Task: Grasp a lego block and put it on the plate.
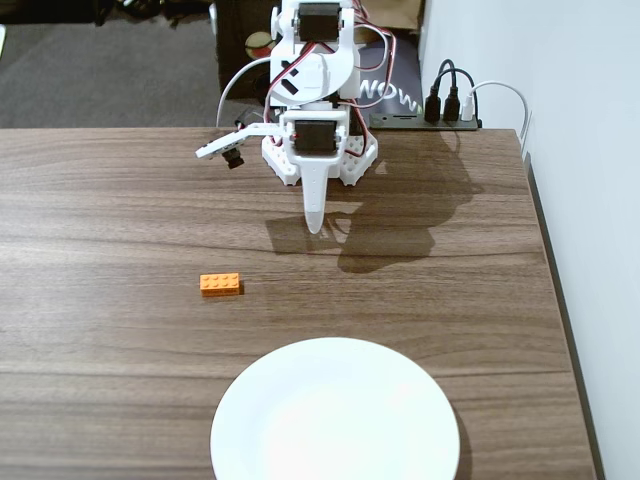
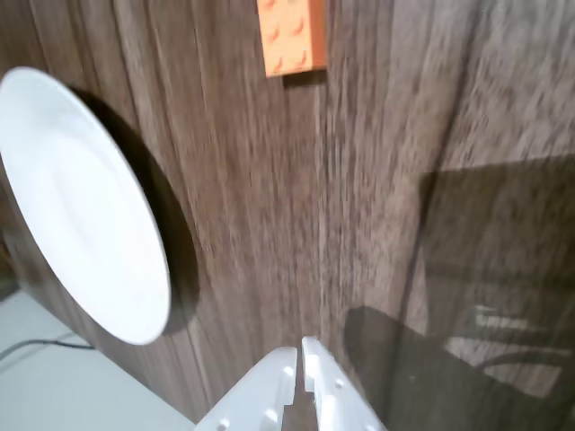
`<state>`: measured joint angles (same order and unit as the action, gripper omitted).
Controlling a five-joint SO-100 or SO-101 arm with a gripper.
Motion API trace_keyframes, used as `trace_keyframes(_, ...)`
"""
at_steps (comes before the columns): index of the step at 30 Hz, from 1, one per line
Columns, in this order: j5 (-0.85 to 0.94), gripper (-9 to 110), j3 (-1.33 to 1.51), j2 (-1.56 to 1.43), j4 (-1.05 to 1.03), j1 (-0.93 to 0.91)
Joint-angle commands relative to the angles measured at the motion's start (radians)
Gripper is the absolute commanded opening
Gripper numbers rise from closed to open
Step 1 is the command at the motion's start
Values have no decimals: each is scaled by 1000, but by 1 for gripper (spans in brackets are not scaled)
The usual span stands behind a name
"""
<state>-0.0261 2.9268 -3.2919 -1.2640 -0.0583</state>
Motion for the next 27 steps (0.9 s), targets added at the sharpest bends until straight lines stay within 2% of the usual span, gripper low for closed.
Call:
trace_keyframes(1, -17, 1, -5, 2, -3, -21)
trace_keyframes(27, -29, 1, -5, 2, -3, -38)
